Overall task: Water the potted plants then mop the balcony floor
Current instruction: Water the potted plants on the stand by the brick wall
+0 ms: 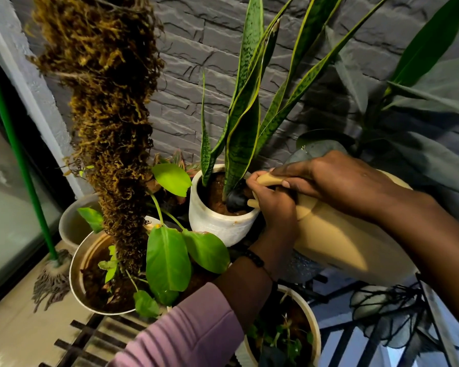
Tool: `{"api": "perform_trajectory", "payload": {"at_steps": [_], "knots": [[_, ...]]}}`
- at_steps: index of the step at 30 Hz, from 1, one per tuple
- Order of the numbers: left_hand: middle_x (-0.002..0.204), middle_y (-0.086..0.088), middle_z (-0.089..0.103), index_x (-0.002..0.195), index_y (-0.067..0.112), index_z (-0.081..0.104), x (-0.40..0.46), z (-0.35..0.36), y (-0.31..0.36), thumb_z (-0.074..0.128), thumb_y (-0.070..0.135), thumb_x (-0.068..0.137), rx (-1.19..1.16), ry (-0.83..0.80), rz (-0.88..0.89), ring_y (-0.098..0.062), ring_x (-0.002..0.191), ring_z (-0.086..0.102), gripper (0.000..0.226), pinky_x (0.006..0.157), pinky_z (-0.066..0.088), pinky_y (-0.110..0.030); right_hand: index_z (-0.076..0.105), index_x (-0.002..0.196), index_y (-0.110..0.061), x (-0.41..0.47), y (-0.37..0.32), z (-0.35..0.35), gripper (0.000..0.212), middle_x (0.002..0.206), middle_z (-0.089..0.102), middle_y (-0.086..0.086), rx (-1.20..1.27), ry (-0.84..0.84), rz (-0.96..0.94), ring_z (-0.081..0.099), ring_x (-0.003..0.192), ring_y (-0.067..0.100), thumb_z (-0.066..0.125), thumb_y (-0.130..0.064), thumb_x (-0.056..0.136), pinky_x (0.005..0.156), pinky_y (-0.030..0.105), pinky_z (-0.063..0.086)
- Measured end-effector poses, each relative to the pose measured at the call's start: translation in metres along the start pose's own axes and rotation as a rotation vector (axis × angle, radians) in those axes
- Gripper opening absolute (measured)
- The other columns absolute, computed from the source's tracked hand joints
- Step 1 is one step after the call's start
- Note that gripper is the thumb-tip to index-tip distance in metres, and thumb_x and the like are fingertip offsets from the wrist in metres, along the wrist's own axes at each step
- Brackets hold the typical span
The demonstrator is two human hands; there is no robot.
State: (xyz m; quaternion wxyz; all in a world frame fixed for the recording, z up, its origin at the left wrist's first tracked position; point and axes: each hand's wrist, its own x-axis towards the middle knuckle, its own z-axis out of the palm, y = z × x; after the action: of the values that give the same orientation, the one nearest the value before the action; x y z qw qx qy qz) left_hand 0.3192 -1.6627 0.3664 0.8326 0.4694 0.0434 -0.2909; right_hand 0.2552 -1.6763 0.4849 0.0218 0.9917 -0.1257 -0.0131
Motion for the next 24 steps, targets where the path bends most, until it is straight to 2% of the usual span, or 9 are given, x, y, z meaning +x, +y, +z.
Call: {"api": "perform_trajectory", "payload": {"at_steps": [2,4,6,8,12,14,17,20,24], "knots": [[0.114,-0.015,0.047,0.109,0.014,0.035,-0.006,0.001,0.001,0.042,-0.015,0.095,-0.017,-0.034,0.029,-0.022,0.102,0.049,0.033,0.093,0.049,-0.035,0.051,0.131,-0.043,-0.002,0.000,-0.002,0.037,0.128,0.060,-0.021,-0.003,-0.006,0.004,0.059,0.113,0.004,0.049,-0.043,0.094,0.081,0.019,0.045],[0.119,-0.021,0.048,0.109,0.015,0.035,-0.012,0.002,0.000,0.044,-0.017,0.092,-0.018,-0.054,0.044,-0.025,0.105,0.050,0.038,0.105,0.046,-0.046,0.050,0.132,-0.044,-0.005,0.000,-0.004,0.038,0.128,0.060,-0.020,-0.014,-0.004,0.010,0.061,0.112,0.005,0.047,-0.045,0.094,0.083,0.023,0.048],[0.121,-0.023,0.050,0.109,0.017,0.036,-0.016,0.002,0.002,0.046,-0.016,0.092,-0.002,-0.063,0.040,-0.025,0.107,0.052,0.039,0.109,0.045,-0.052,0.049,0.132,-0.046,-0.010,0.001,-0.005,0.041,0.127,0.062,-0.019,-0.027,0.008,0.021,0.063,0.108,0.008,0.042,-0.051,0.092,0.077,0.024,0.048],[0.120,-0.021,0.051,0.109,0.018,0.036,-0.018,0.001,0.001,0.048,-0.015,0.092,0.002,-0.077,0.044,-0.025,0.107,0.053,0.039,0.109,0.044,-0.054,0.049,0.132,-0.047,-0.014,0.001,-0.005,0.044,0.127,0.062,-0.019,-0.031,0.021,0.035,0.062,0.107,0.008,0.038,-0.054,0.090,0.075,0.021,0.045],[0.122,-0.025,0.053,0.109,0.019,0.036,-0.024,-0.001,0.001,0.049,-0.013,0.092,0.032,-0.102,0.061,-0.024,0.105,0.052,0.039,0.108,0.044,-0.055,0.049,0.132,-0.045,-0.022,-0.001,-0.007,0.042,0.127,0.062,-0.017,-0.020,0.029,0.064,0.062,0.108,0.007,0.042,-0.051,0.092,0.083,0.029,0.053],[0.124,-0.028,0.053,0.111,0.018,0.037,-0.027,-0.001,0.003,0.050,-0.012,0.091,0.057,-0.111,0.070,-0.023,0.104,0.052,0.038,0.107,0.046,-0.052,0.049,0.132,-0.045,-0.025,-0.002,-0.009,0.043,0.127,0.062,-0.017,-0.008,0.036,0.075,0.062,0.108,0.006,0.042,-0.051,0.091,0.084,0.029,0.053],[0.120,-0.021,0.054,0.113,0.019,0.037,-0.033,0.000,0.005,0.049,-0.009,0.092,0.076,-0.120,0.077,-0.022,0.103,0.053,0.037,0.104,0.047,-0.048,0.044,0.133,-0.050,-0.030,-0.003,-0.014,0.048,0.129,0.060,-0.017,0.003,0.021,0.094,0.061,0.111,0.009,0.035,-0.057,0.087,0.086,0.036,0.054],[0.115,-0.015,0.054,0.112,0.020,0.037,-0.038,0.000,0.007,0.049,-0.007,0.092,0.075,-0.129,0.085,-0.022,0.100,0.053,0.036,0.100,0.047,-0.048,0.045,0.132,-0.052,-0.035,-0.006,-0.020,0.049,0.127,0.062,-0.018,0.008,0.036,0.095,0.063,0.107,0.008,0.034,-0.060,0.085,0.084,0.036,0.055],[0.118,-0.020,0.055,0.111,0.021,0.038,-0.040,-0.001,0.008,0.048,-0.006,0.093,0.077,-0.122,0.089,-0.023,0.100,0.054,0.034,0.100,0.048,-0.051,0.046,0.131,-0.051,-0.038,-0.011,-0.022,0.047,0.127,0.061,-0.020,0.002,0.043,0.095,0.063,0.106,0.007,0.036,-0.058,0.086,0.082,0.036,0.055]]}}
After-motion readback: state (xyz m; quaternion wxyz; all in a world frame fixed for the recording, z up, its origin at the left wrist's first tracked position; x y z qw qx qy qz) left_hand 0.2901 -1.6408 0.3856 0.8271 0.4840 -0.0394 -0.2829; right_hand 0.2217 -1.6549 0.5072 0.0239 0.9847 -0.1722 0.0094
